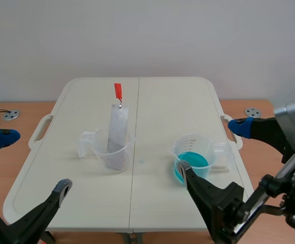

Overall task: Hold the metal plate by the orange handle, dip it into the blue solution, take it out and point at it, then put the plate back in the beaker on the left.
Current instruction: 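Return to the home posture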

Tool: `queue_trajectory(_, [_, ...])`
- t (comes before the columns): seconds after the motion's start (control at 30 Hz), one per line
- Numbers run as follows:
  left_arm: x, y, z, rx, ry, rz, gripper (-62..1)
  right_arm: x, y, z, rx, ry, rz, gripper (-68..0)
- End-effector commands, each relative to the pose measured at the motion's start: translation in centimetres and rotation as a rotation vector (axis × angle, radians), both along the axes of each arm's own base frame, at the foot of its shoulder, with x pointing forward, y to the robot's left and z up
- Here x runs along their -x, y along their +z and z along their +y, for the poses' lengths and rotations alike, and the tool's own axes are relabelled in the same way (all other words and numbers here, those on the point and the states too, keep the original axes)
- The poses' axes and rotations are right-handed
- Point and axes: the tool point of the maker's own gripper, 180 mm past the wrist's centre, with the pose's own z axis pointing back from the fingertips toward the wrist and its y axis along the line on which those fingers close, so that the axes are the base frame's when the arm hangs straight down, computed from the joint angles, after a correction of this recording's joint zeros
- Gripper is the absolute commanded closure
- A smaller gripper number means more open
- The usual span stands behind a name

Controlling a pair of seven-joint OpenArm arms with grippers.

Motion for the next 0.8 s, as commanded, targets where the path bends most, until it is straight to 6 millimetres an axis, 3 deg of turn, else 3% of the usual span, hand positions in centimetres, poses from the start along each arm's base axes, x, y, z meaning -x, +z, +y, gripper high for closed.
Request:
queue_trajectory(0.0, [0.0,0.94,-0.35,0.022,-0.01,-0.024,-62.3,-0.44,1.18,0.2,-0.019,0.003,-0.039,-66.3])
queue_trajectory(0.77, [0.01,0.44,-0.22,0.006,-0.004,-0.001,-62.3,-0.42,0.99,0.17,-0.012,0.002,-0.031,-66.3])
